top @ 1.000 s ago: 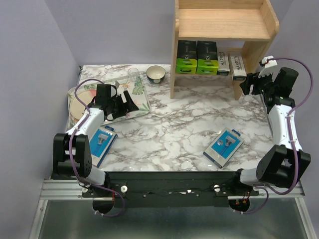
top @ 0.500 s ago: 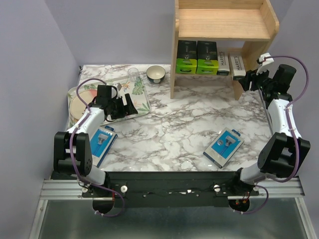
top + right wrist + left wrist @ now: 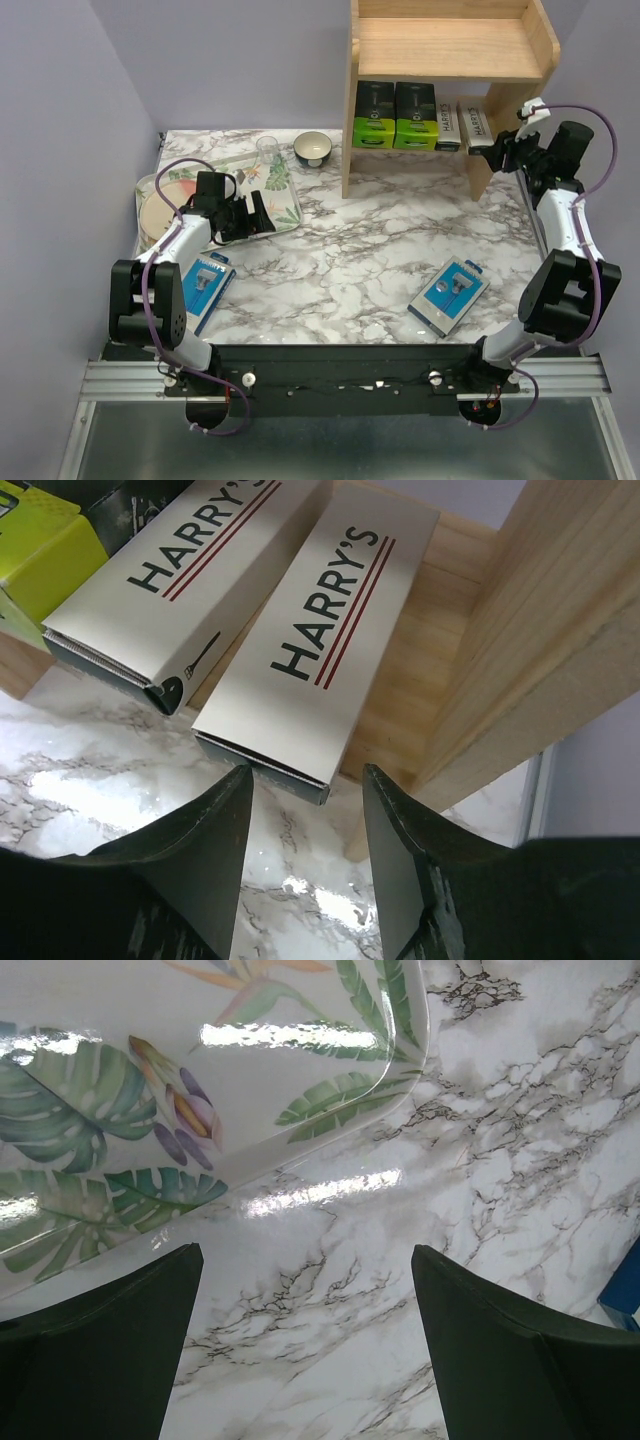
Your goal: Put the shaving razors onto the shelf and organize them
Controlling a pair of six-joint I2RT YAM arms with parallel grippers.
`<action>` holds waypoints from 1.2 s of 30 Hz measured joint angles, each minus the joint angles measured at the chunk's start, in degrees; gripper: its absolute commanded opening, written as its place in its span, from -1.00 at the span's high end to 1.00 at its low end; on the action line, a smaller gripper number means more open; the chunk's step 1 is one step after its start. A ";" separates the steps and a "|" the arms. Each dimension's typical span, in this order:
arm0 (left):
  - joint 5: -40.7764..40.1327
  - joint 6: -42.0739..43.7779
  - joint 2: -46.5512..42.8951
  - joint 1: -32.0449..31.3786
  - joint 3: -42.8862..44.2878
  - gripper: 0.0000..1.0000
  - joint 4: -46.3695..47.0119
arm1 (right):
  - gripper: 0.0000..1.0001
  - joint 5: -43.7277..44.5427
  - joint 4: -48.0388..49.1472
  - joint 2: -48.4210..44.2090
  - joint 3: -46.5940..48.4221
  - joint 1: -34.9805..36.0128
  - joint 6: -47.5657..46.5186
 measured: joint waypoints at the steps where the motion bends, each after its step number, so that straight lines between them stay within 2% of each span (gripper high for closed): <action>1: -0.04 0.04 0.00 0.00 0.00 -0.89 0.00 | -0.10 -0.09 0.37 0.33 0.02 0.00 0.20; 15: -0.09 0.46 0.20 0.00 0.00 -0.90 0.00 | -0.11 -0.98 2.43 3.17 1.90 1.95 1.81; 23: -0.11 0.57 0.44 0.00 0.00 -0.90 0.00 | -0.20 0.70 1.92 2.43 1.60 2.01 0.13; 31: -0.11 0.22 0.98 0.00 0.00 -0.90 0.09 | -0.18 3.08 -1.40 -6.69 0.11 2.01 -0.74; 34: -0.31 -0.07 1.07 0.00 0.09 -0.90 0.07 | -0.24 3.96 -1.86 -9.77 -0.04 2.01 0.39; 36: -0.50 0.04 1.07 -0.02 0.48 -0.90 0.04 | -0.35 4.98 -3.15 -11.82 -0.15 2.01 1.03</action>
